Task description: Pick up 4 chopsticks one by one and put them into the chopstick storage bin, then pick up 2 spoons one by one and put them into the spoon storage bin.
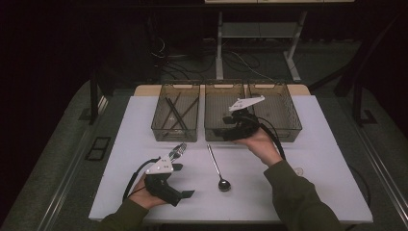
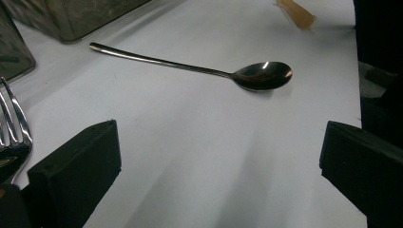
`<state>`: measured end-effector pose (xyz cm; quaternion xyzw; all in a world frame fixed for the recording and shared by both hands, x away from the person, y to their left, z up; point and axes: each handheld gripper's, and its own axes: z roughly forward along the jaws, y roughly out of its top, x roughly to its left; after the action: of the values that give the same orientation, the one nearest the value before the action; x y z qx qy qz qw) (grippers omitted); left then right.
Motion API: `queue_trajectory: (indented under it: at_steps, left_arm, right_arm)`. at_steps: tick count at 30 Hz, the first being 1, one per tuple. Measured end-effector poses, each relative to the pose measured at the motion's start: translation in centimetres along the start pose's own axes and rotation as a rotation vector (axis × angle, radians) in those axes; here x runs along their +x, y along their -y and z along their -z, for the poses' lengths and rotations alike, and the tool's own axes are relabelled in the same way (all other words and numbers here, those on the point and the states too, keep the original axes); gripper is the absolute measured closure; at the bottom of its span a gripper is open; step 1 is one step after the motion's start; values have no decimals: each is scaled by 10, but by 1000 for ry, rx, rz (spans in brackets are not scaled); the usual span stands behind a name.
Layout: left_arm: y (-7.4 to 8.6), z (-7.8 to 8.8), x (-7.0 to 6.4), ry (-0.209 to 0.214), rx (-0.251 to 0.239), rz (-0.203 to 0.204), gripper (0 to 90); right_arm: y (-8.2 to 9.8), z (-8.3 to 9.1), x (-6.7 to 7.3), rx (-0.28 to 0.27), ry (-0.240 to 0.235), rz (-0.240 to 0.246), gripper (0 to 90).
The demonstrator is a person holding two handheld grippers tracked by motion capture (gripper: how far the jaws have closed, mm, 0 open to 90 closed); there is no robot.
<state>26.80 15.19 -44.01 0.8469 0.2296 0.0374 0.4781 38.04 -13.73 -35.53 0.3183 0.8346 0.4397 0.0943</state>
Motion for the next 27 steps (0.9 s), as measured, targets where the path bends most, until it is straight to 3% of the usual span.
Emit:
queue_trajectory:
  at_steps: [11, 27]
  left_arm:
    - [0, -2, 1, -2, 9, -6, 0]
    - [-1, -2, 0, -9, 12, -3, 0]
  right_arm:
    - [45, 35, -10, 13, 23, -16, 453]
    - [103, 84, -26, 76, 68, -23, 867]
